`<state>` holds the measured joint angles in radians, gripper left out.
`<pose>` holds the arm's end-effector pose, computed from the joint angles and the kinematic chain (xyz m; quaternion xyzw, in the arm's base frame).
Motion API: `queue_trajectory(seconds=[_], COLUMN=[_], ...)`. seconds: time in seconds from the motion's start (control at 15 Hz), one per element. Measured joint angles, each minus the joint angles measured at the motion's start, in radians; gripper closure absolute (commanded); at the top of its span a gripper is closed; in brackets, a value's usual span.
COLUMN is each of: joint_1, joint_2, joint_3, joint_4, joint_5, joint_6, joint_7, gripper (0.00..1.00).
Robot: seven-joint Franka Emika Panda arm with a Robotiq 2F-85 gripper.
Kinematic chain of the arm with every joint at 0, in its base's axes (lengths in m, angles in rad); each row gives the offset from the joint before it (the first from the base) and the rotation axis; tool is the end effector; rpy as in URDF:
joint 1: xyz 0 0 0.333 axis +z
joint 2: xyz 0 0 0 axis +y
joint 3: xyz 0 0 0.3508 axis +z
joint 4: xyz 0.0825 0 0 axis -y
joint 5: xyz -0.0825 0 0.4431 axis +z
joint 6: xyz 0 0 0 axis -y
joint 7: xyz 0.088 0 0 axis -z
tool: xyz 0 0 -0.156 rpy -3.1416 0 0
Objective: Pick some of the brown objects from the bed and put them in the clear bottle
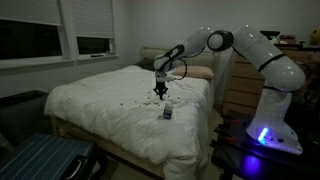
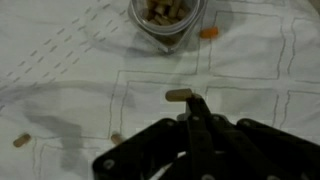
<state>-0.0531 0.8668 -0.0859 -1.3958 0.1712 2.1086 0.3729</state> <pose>0.7744 -0.0839 0.1123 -0.9542 0.2876 0.0784 0.0273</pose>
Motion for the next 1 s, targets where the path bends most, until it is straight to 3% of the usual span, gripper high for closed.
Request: queue_trajectory(seconds=[0.67,1.0], joint_1=[0.028,0.030], joint_2=[-0.328,-0.444], joint_3=[-0.002,-0.002], joint_4=[-0.481,-0.639], joint_5=[-0.004,-0.009], joint_6=[0.153,0.189], joint_7=[0.000,-0.010], gripper=[1.00,1.00])
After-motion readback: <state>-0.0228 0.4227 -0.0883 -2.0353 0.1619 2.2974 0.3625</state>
